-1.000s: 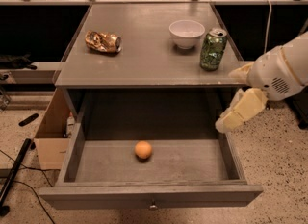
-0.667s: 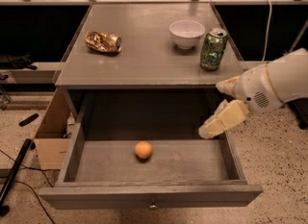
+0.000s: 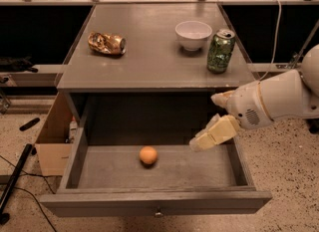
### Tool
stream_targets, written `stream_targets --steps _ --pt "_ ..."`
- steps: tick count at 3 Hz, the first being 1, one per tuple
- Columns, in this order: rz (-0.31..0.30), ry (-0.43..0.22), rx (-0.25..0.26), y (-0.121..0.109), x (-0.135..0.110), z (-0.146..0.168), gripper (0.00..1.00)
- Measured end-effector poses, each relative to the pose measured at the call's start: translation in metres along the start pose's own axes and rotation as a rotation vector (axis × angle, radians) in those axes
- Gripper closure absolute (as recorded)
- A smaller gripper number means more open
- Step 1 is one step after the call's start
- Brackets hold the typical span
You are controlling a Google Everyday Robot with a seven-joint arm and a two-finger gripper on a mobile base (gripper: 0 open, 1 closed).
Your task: Pick orange from top drawer and place on counter
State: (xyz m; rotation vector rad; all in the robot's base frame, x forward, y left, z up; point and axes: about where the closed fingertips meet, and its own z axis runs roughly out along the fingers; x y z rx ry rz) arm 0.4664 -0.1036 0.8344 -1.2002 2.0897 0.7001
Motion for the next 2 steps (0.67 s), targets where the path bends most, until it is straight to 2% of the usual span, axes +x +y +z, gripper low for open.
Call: stream_targets --steps 1,2 --pt "0.037 -0.019 -0.030 0.001 0.015 0.037 0.00" --pt "0.076 -0.049 -0.057 -0.003 0.032 0.087 0.00"
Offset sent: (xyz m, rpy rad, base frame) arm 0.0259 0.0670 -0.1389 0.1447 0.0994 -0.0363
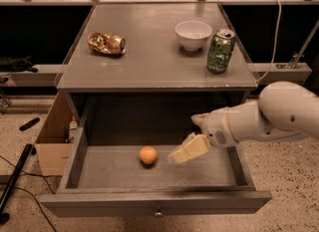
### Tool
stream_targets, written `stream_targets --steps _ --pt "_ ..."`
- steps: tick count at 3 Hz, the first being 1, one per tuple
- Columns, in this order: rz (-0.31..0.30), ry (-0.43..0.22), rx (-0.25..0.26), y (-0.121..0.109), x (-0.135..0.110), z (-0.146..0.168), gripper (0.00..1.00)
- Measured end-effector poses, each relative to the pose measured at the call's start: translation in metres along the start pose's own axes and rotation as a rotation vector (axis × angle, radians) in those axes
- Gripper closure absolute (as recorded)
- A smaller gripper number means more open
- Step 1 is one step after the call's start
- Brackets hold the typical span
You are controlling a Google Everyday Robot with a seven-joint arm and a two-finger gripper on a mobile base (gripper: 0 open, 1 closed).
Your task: Pick orange from top drawer and place on counter
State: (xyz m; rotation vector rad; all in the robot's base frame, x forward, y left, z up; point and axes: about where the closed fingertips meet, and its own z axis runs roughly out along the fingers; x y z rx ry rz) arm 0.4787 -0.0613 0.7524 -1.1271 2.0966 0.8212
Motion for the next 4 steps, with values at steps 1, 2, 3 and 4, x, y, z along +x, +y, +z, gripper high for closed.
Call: stream_targets --steps 1,2,3,4 --pt "0.012 -0.020 0.025 -0.006 0.014 0.039 0.00" --pt "0.022 -0.023 0.073 -0.010 0.030 0.071 0.00" --pt "0.008 -0.019 0.123 -0.012 0.043 0.109 0.00" --pt "-0.012 -0.017 0.165 -0.017 0.046 0.140 0.00"
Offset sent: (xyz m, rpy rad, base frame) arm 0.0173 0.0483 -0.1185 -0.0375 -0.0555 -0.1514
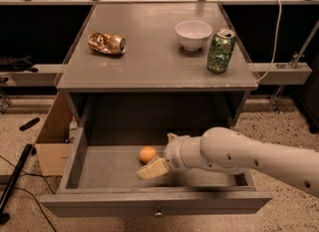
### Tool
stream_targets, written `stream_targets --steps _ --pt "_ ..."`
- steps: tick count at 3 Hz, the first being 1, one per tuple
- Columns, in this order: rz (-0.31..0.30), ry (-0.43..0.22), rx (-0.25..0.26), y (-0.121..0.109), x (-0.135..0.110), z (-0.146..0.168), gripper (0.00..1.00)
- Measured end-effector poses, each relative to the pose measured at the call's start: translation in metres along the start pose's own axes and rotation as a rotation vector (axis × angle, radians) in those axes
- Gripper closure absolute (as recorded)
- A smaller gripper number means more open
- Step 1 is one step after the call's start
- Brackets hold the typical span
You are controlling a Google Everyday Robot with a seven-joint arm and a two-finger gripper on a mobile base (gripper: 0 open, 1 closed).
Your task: Pick orange from top drawer and place on counter
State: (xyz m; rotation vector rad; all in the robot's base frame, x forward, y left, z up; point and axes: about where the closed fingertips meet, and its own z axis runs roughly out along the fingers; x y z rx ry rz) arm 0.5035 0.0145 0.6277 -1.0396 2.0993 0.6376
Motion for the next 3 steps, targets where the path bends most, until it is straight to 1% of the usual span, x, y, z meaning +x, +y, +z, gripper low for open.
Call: stream_targets --steps 1,2,3 --pt "-0.034 -0.006 0.012 -0.001 -0.011 0.025 0.00" --pt "-0.054 -0.015 0.017 -0.001 -0.020 0.042 0.00" --pt "-0.056 -0.015 0.017 -0.001 -0.021 0.042 0.18"
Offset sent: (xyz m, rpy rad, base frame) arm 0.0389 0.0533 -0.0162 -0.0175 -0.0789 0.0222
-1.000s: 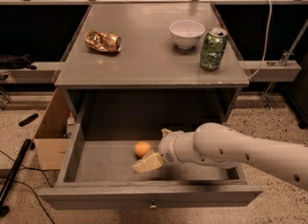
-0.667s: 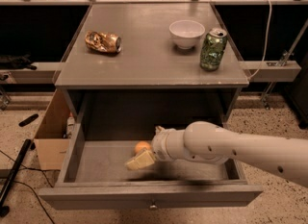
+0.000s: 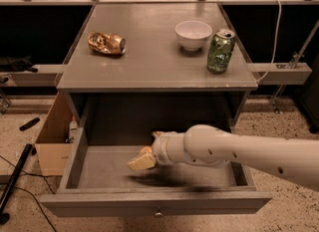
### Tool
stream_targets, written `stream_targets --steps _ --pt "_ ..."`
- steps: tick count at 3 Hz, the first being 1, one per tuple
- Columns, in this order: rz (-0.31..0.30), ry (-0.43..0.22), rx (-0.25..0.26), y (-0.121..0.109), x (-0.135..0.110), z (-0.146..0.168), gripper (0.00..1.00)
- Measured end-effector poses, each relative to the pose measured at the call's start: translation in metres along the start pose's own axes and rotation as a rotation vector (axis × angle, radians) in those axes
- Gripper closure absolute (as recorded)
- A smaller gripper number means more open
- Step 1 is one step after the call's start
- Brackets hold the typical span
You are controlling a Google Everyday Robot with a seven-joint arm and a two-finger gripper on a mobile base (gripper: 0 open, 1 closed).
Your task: Pick orange from top drawer and place on counter
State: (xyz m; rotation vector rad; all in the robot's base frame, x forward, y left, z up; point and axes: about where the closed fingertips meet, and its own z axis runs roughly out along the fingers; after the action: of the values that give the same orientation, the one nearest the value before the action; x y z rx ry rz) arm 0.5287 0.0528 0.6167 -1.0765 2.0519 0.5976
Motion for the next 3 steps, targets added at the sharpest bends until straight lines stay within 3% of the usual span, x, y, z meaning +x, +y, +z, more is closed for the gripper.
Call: stream_targets --steps 1,3 --pt "0.000 0.000 0.000 0.0000 0.0000 0.0000 0.50" --pt "0.000 0.000 0.000 0.0001 0.0000 0.0000 0.96"
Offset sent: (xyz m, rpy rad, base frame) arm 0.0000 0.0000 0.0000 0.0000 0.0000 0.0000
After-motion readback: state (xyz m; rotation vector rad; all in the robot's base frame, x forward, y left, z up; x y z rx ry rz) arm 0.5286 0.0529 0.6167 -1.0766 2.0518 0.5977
